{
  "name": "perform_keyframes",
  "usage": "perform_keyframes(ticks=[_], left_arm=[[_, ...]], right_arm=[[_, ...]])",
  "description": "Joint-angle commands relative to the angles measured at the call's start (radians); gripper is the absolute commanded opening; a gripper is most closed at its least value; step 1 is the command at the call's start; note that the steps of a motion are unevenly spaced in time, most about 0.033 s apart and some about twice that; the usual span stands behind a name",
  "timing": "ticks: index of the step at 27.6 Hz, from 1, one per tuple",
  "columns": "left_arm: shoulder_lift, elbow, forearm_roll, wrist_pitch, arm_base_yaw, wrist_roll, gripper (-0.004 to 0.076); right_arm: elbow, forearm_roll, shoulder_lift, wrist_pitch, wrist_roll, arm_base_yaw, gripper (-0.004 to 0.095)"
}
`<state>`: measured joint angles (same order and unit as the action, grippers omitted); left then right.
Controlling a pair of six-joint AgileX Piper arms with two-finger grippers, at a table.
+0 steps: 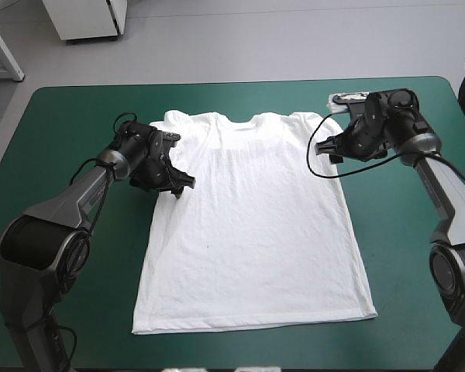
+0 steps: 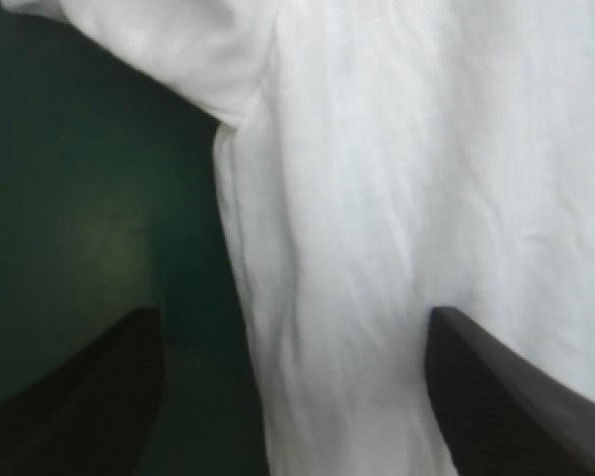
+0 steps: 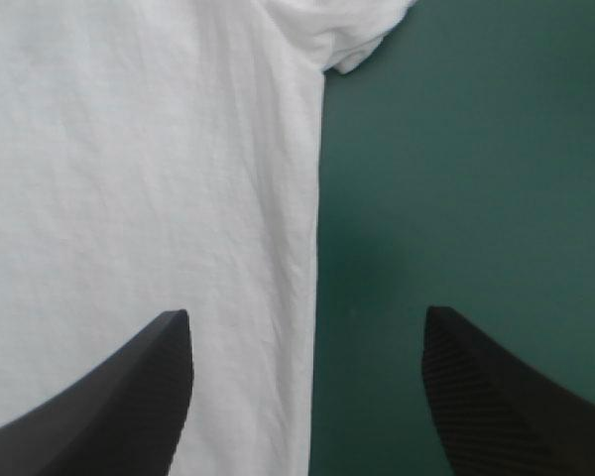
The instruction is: Fold the cloth
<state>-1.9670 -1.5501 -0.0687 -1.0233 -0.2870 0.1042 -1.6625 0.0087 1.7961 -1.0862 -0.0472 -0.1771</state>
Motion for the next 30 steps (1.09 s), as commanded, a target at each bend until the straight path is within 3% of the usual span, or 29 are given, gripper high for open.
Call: perform_keyframes(ticks=[1, 4, 8, 13, 24, 30], left_arm=[[0.029, -0.035, 0.022, 0.016, 0.003, 0.002, 0.0522], [0.001, -0.035, 0.048, 0.014, 0.003, 0.002, 0.0421], [-0.042, -0.035, 0.069, 0.01, 0.003, 0.002, 0.0204], [-0.082, -0.035, 0.11, 0.014, 0.003, -0.03, -0.0008], [-0.094, -0.035, 0.135, 0.02, 0.003, -0.058, -0.001], [-0.094, -0.035, 0.137, 0.02, 0.003, -0.056, -0.001]], right_arm=[[-0.037, 0.006, -0.044, 0.041, 0.017, 0.033, 0.0635], [-0.037, 0.013, -0.012, 0.043, 0.033, 0.035, 0.0634], [-0.037, 0.064, 0.045, 0.043, 0.057, 0.035, 0.0631], [-0.037, 0.089, 0.095, 0.054, 0.076, 0.033, 0.0594], [-0.037, 0.117, 0.214, 0.092, 0.093, 0.033, 0.0573], [-0.037, 0.201, 0.269, 0.051, 0.15, 0.031, 0.0334]])
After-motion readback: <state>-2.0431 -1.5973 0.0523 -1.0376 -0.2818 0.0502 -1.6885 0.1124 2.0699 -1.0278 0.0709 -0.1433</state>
